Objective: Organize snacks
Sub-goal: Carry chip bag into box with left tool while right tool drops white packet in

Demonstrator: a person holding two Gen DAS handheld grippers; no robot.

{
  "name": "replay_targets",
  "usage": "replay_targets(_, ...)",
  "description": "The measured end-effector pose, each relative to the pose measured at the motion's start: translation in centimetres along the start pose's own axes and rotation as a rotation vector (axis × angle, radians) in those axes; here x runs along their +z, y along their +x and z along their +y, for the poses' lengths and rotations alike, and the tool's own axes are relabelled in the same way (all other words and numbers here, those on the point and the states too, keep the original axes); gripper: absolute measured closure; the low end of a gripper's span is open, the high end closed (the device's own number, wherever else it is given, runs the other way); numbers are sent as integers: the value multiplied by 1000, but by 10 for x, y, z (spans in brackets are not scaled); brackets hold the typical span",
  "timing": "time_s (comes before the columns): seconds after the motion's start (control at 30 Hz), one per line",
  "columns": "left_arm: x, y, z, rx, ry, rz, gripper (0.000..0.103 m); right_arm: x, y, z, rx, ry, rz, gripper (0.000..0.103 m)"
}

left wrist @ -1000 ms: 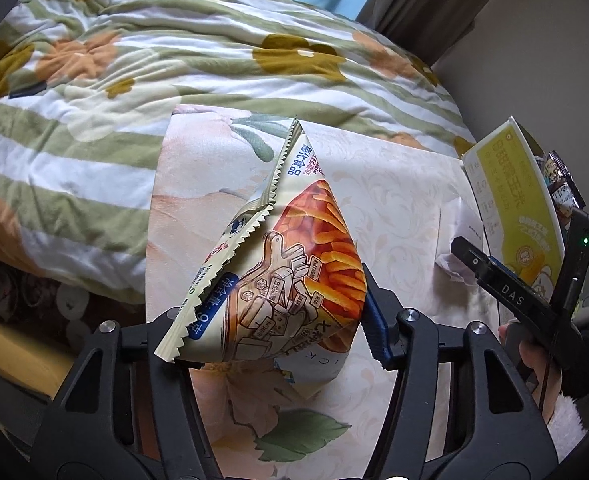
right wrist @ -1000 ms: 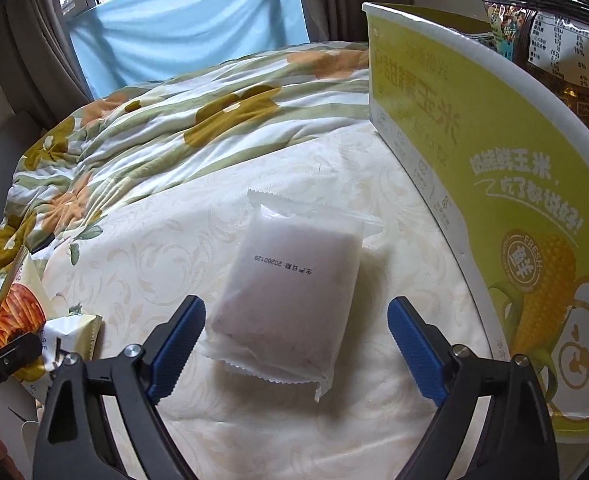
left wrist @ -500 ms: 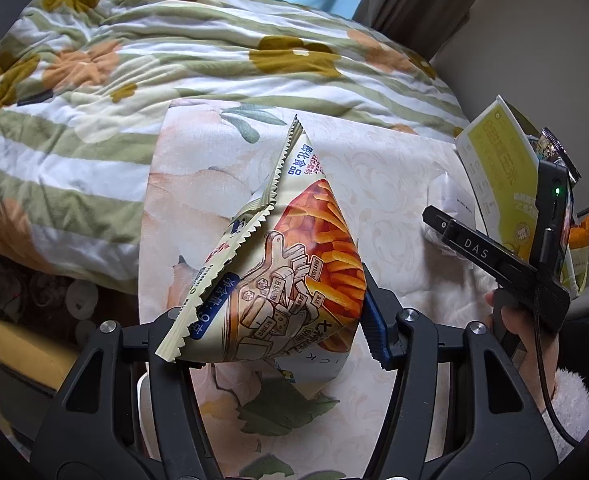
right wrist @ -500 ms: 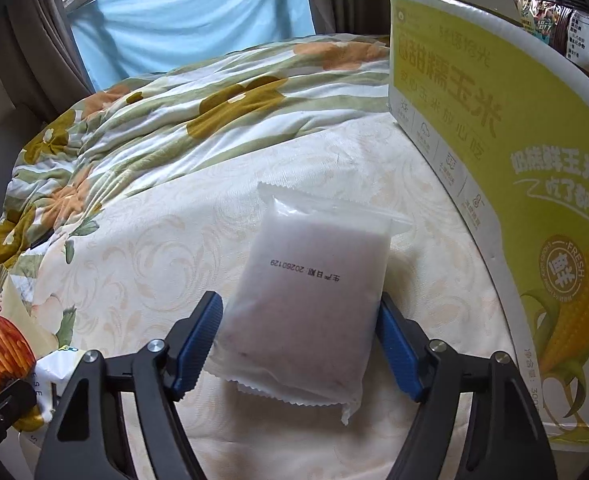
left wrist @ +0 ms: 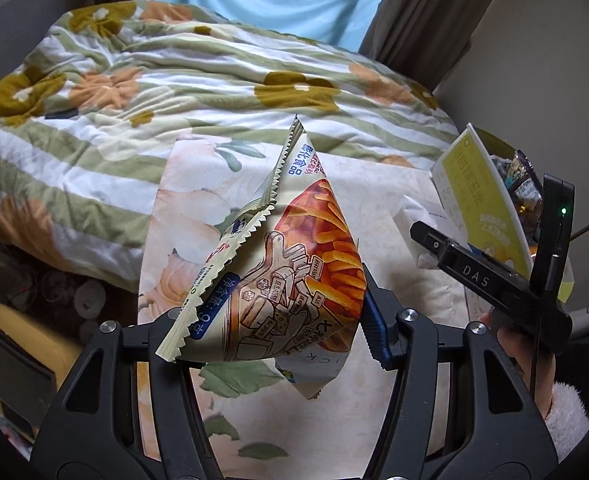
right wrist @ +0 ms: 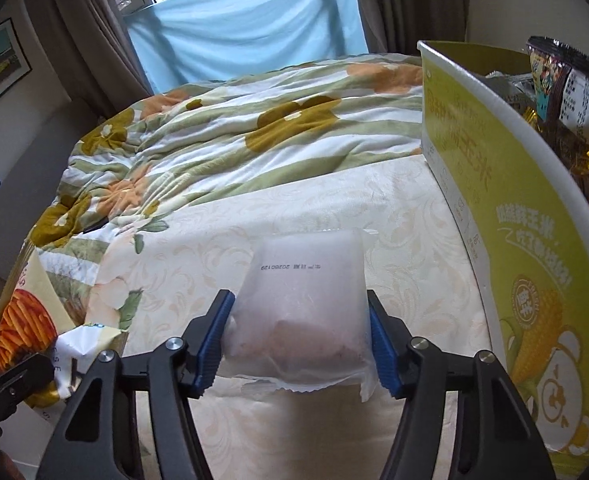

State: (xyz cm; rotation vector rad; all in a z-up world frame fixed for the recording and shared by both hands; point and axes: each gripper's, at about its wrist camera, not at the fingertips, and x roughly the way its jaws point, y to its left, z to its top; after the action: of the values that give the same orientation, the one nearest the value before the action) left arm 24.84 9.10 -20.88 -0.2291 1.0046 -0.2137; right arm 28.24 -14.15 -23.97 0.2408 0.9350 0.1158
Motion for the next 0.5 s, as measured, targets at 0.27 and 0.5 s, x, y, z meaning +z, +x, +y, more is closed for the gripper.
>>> replay_targets(0.27, 13, -53, -74, 1, -4, -98, 48, 28, -89, -11, 157, -68, -84, 45)
replay_targets(0.5, 39, -71, -176, -66, 81, -167, 48, 59, -168, -69, 181, -93, -186, 45)
